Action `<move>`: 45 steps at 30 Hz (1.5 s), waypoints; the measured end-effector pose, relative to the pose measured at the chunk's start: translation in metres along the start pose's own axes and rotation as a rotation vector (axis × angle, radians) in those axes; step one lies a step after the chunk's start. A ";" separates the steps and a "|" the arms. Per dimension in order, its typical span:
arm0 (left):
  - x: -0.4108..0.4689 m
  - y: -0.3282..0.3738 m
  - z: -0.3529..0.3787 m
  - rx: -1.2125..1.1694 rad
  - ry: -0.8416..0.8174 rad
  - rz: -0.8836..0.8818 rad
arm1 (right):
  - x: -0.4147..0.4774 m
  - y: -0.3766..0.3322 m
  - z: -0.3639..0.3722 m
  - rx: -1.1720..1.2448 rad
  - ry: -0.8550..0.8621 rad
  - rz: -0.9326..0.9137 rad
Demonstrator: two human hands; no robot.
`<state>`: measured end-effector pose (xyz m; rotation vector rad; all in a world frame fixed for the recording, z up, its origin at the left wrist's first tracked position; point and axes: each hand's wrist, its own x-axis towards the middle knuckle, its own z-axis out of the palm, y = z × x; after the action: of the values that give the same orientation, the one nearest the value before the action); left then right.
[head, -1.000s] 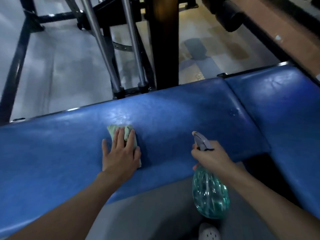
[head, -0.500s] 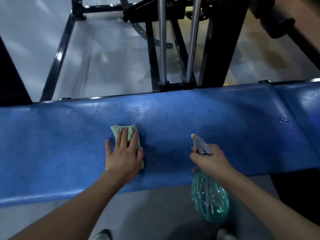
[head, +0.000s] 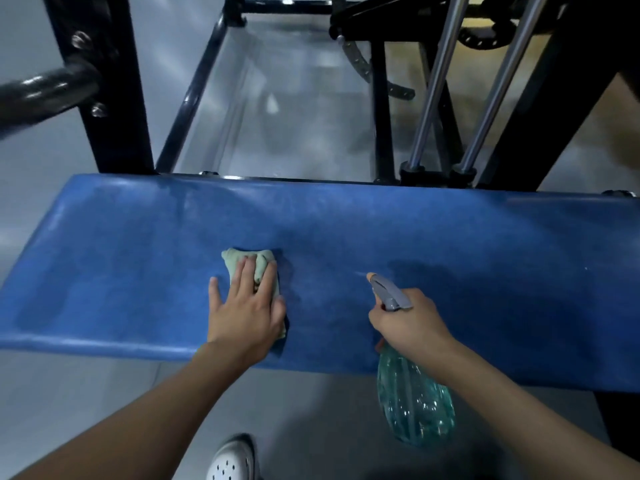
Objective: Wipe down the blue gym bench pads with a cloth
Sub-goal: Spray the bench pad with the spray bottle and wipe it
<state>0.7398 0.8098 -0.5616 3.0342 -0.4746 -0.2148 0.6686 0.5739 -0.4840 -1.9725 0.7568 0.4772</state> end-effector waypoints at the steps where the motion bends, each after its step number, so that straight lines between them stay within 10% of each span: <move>1: -0.002 -0.008 -0.001 -0.003 -0.003 -0.018 | 0.000 -0.006 0.006 -0.030 0.014 -0.003; 45: -0.063 -0.302 -0.025 -0.274 0.124 -0.383 | 0.016 -0.254 0.324 -0.276 -0.275 -0.369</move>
<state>0.7748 1.1174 -0.5546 2.8147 0.1390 -0.0977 0.8445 0.9463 -0.4898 -2.1796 0.1526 0.6355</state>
